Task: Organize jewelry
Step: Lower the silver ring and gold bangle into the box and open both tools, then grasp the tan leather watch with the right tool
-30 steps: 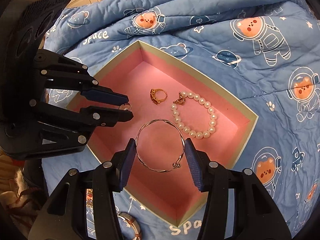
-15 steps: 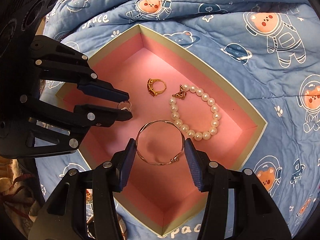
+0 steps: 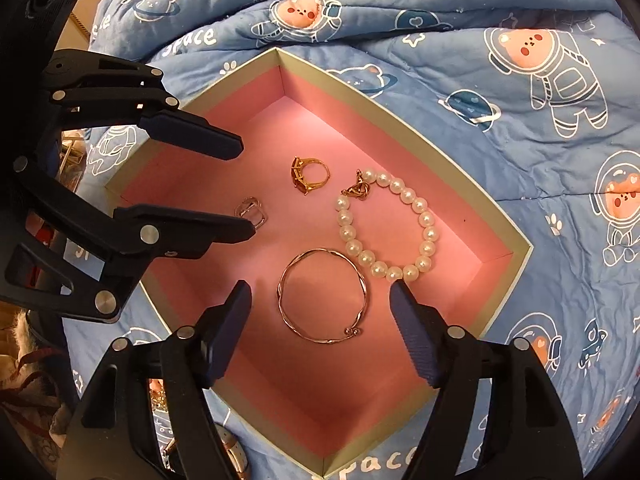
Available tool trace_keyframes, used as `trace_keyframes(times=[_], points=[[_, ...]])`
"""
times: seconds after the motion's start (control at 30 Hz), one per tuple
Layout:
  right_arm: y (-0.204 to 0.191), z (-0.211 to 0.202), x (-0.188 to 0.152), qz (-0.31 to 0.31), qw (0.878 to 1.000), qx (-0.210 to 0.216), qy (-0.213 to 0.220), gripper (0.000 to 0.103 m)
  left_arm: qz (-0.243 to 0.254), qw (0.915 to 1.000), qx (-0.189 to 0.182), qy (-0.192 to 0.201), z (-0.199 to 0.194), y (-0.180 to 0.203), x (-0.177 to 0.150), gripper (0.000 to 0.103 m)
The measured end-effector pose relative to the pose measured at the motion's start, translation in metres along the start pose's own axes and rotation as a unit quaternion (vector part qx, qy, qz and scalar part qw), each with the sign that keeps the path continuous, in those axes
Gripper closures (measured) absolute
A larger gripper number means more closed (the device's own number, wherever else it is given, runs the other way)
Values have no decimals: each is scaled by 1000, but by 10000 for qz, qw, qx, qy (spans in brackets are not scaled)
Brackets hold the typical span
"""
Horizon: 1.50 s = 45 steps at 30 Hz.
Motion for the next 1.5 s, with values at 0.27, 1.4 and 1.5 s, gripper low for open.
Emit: trace_keyframes(times=[0.27, 1.4, 1.5], points=[[-6, -30, -3, 251, 9972, 102, 697, 31, -612, 9957, -154, 679, -41, -18, -3, 31], [-87, -74, -124, 897, 9811, -27, 1713, 30, -852, 9894, -141, 1167, -56, 39, -161, 26], [-84, -70, -136, 1160, 9788, -141, 1681, 30, -790, 9901, -105, 1160, -52, 47, -165, 31]])
Point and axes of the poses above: each gripper's, at about its wrist camera, not at the fingertips, and z roughly the way its jaws point, y to its right, x to its top, the point moved 4 cm from there along z, roughly the way its jaws point, and after that the axes turned 3 degrees about -y, right-handed, at the moved point
